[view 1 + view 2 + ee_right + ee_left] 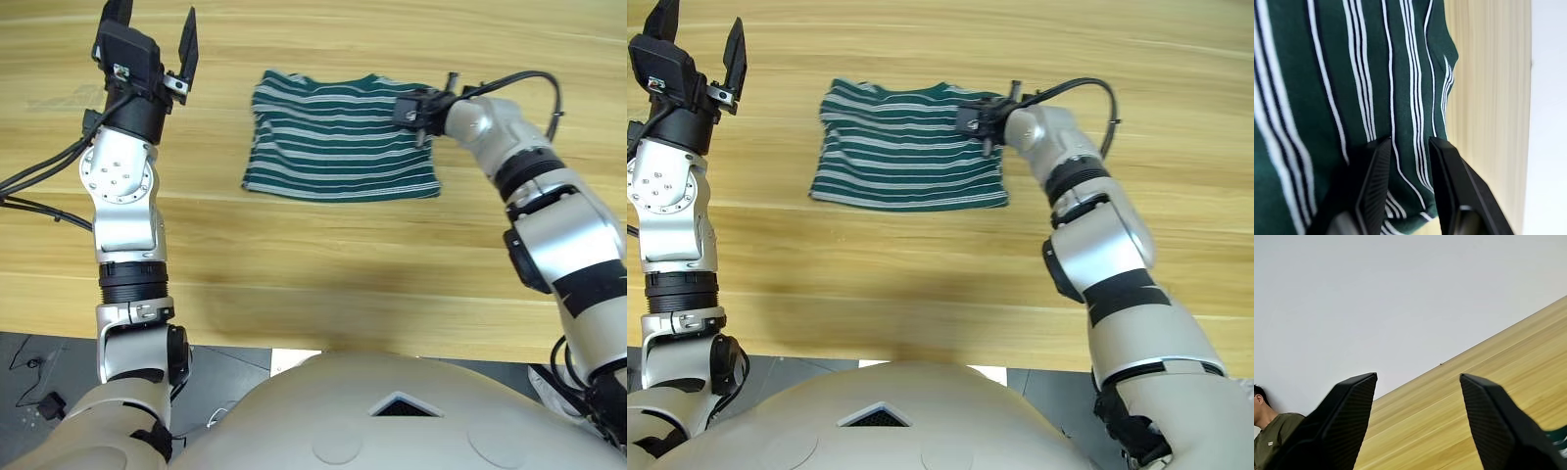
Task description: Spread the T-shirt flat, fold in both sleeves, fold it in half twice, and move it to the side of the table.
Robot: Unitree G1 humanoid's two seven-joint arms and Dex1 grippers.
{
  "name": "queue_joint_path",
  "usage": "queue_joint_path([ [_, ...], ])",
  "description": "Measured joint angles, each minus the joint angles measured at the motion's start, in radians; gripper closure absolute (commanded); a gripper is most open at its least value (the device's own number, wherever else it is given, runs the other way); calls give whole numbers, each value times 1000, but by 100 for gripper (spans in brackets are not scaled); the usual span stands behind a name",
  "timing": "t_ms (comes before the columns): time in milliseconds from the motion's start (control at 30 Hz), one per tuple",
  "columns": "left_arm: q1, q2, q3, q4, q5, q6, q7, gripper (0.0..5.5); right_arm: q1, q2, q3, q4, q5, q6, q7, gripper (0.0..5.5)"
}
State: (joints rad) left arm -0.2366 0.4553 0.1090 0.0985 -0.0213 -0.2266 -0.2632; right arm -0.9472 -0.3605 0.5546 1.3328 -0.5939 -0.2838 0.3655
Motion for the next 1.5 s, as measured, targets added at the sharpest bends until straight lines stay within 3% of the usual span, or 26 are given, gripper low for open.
queue_joint_path([
  [233,68,-4,-6,-90,19,35,-2,236,65,-303,45,-87,-36,-257,223,407],
  [367,79,-3,-7,-116,19,54,-3,236,254,-393,3,-459,197,-403,487,407],
  [600,78,-4,-10,-145,19,60,-4,236,584,-453,21,-1235,534,-190,766,407],
  [700,79,-4,-24,-185,21,75,-15,236,668,-474,28,-1469,606,-100,806,407],
  [967,132,-13,-27,-213,22,75,-12,236,762,-368,-47,-1405,628,-66,692,407],
  [1133,154,-24,-73,-224,2,72,-85,236,787,-353,-203,-1474,989,180,741,407],
  [1267,237,17,-287,-207,68,20,-273,236,763,-337,-370,-1496,1272,392,750,407],
  [1333,257,24,-379,-171,98,-5,-347,236,701,-302,-417,-1437,1263,399,705,407],
  [1500,235,-22,-537,-56,201,-65,-387,236,537,-151,-441,-1153,931,238,379,407],
])
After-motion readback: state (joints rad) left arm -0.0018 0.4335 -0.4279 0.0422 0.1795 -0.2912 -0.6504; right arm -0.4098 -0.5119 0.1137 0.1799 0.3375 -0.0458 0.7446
